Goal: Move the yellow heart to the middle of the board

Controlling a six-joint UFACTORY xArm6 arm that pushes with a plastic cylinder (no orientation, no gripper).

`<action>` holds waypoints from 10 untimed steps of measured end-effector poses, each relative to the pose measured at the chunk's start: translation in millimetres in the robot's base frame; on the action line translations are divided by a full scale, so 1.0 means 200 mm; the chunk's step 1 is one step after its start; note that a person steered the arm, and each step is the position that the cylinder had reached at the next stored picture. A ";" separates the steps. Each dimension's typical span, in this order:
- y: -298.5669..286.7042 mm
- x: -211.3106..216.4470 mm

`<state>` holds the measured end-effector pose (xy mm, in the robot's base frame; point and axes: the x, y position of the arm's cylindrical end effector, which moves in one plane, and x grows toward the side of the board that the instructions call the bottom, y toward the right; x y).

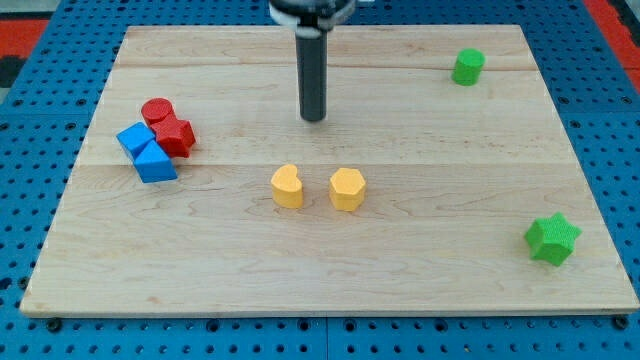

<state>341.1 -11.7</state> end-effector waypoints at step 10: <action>-0.05 1.17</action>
<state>575.9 -20.9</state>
